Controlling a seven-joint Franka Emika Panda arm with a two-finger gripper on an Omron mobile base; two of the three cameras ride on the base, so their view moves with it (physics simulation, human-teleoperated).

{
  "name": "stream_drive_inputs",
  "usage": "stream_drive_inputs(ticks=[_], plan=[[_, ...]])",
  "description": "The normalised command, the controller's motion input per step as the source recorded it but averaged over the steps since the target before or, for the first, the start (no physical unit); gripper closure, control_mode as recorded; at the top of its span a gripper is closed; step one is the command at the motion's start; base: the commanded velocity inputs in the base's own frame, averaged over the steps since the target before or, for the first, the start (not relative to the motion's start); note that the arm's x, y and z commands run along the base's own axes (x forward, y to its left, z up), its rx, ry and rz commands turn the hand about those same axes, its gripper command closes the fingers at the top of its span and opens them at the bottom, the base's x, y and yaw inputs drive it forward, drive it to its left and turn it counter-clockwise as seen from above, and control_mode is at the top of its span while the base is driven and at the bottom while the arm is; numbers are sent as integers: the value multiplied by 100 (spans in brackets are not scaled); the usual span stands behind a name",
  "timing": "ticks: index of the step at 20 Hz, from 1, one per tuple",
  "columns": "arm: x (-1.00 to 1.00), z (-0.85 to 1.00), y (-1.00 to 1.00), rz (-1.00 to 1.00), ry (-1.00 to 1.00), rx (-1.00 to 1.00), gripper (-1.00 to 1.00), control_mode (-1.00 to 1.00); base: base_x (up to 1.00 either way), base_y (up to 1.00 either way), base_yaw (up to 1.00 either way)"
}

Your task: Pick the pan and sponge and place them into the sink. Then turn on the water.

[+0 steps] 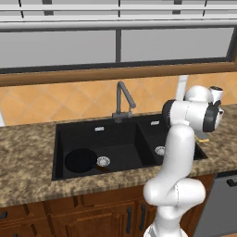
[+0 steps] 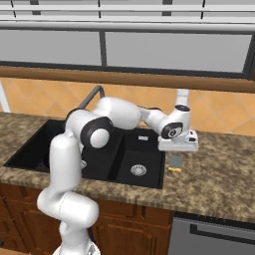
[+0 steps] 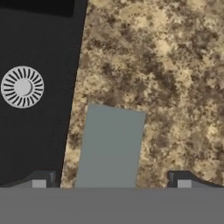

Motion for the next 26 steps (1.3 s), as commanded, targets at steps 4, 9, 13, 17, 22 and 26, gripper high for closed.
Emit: stream_drive_inputs(ticks=[4,9,13,17,22,26], plan=[[6,-26,-1,1,2,0,-100,-100,0,0,0],[3,-16,1,0,0,0,-100,-100,0,0,0],[0,-15,8,-2,0,2,-100,-100,0,0,0],[0,-15,1,-10,0,0,-100,-100,0,0,0],[6,-9,0,-9,0,0,-100,-100,0,0,0],[8,-13,0,-7,0,0,-100,-100,0,0,0]])
